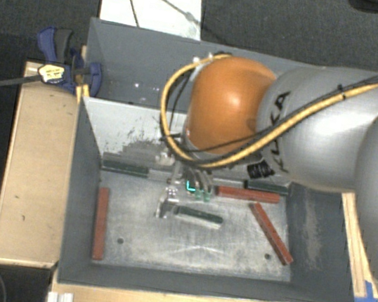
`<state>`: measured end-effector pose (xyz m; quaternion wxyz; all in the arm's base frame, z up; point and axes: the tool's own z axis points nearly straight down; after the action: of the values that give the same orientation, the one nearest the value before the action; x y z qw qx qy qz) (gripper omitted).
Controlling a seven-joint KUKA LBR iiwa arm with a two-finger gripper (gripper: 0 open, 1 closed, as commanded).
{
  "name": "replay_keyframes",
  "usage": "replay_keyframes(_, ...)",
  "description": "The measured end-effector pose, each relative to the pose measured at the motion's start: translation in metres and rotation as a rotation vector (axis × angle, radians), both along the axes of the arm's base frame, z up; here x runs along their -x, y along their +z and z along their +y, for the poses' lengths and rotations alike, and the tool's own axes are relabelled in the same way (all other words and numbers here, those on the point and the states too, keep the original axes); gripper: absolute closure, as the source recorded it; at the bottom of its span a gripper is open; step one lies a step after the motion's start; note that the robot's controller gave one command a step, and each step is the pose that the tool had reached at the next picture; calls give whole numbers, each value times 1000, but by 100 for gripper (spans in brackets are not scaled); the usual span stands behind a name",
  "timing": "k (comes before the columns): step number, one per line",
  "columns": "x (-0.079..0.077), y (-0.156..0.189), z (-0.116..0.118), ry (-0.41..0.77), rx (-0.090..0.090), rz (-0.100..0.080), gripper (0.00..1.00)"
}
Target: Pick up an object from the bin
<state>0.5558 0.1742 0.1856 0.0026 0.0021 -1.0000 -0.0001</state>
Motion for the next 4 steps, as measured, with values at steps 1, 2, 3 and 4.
replay_keyframes(1,-2,4,-1,-4,-1,-8,0)
replay_keyframes(2,-28,-45,-43,35,-3,-14,0)
replay_keyframes(3,-14,-91,-55,-91,0,-8,0)
replay_keyframes(4,-21,-108,-108,-87,0,-7,100)
